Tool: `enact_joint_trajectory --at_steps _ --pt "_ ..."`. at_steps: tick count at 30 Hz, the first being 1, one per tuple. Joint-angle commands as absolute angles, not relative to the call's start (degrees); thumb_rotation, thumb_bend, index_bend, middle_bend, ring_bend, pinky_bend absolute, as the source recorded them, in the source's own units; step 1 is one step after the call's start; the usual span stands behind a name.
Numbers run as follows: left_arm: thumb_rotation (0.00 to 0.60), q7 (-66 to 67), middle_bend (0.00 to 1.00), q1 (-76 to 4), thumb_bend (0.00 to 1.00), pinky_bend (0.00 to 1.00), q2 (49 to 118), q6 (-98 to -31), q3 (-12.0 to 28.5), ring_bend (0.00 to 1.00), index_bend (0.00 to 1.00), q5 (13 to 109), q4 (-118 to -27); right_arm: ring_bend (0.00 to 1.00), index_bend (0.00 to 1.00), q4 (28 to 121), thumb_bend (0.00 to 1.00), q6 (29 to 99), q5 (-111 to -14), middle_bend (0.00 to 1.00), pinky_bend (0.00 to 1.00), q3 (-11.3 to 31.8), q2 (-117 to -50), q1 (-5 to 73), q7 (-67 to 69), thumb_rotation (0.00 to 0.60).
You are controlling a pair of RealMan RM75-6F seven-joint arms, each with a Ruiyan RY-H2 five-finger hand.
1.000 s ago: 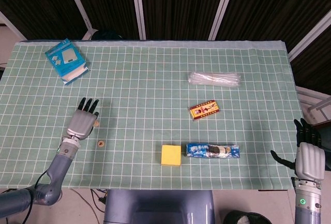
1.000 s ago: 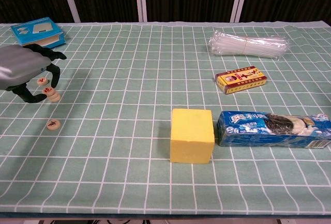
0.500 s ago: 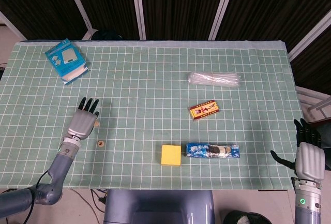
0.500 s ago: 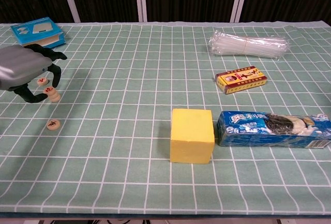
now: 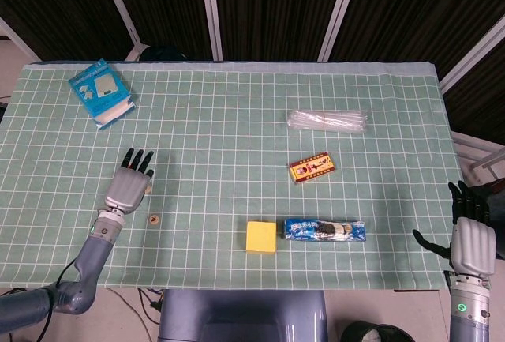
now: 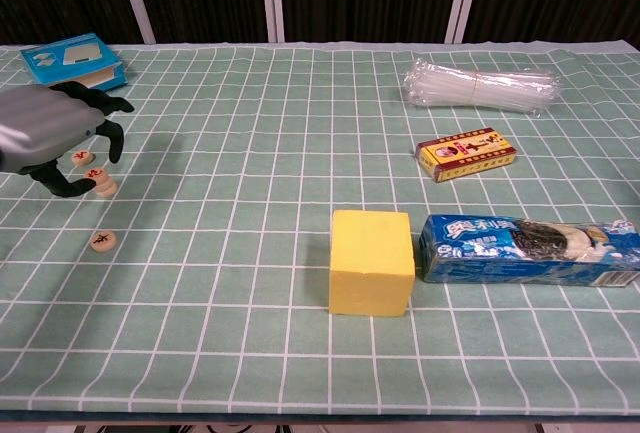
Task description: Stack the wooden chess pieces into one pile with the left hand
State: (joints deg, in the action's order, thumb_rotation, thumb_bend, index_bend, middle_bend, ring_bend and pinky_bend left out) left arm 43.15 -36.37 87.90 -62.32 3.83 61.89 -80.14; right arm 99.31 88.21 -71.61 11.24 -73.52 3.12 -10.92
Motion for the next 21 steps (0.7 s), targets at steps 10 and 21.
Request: enact_joint_trajectory --at_steps 10,21 --pt "0.6 38.06 0.04 -34.64 0.27 0.02 83.8 -63.33 1.01 0.0 0.36 68.18 -87.82 0.0 0.02 99.37 0.23 88.48 -71.64 0.01 0.0 11.26 -73.6 3.07 -11.03 0.6" --pt "0.6 34.3 0.04 -33.07 0.25 0.01 82.85 -62.7 -1.97 0.0 0.38 72.69 -87.77 0.0 0.02 99.43 0.23 88.58 -71.64 0.01 0.0 11.23 -73.65 3.02 -11.12 0.6"
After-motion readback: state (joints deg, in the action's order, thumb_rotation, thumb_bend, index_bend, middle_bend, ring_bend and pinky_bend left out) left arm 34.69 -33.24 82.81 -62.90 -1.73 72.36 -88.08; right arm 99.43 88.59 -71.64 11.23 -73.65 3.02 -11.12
